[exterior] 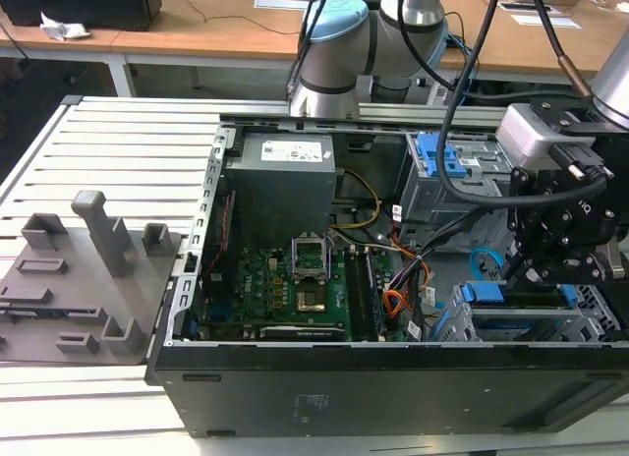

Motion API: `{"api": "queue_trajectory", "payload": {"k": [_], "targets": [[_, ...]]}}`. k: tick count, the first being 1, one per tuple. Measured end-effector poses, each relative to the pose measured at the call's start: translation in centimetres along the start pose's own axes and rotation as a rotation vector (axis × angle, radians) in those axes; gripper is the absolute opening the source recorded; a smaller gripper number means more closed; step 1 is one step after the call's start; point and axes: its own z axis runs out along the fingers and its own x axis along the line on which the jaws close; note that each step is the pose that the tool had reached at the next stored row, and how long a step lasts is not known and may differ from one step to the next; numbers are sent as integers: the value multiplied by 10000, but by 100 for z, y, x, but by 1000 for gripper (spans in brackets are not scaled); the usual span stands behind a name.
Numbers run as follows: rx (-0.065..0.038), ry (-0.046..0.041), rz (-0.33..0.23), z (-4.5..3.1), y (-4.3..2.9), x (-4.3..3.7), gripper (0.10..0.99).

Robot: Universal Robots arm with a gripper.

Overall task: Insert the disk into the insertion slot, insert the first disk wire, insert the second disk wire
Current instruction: 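Insert the second disk wire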

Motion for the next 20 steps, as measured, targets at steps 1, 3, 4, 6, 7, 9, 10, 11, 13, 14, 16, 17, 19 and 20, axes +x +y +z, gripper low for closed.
{"api": "queue_trajectory", "payload": {"k": [1, 3, 4, 6, 7, 9, 10, 11, 13, 14, 16, 17, 19, 20], "targets": [[-8, -11, 244, 2, -4, 0, 165], [-14, -21, 441, 5, -14, 0, 165], [-18, -22, 484, 4, -35, 1, 165], [-23, -28, 484, 4, -61, -2, 165], [-24, -33, 484, 5, -66, -3, 165], [-28, -50, 484, 6, -78, -6, 165], [-33, -61, 483, 8, -91, -9, 165], [-40, -70, 483, 10, -106, -11, 165], [-55, -89, 481, 19, -136, -14, 165], [-62, -90, 481, 24, -143, -14, 165], [-68, -94, 481, 32, -149, -14, 165], [-70, -97, 481, 37, -152, -14, 165], [-73, -99, 481, 44, -156, -14, 165], [-74, -100, 480, 47, -157, -14, 165]]}}
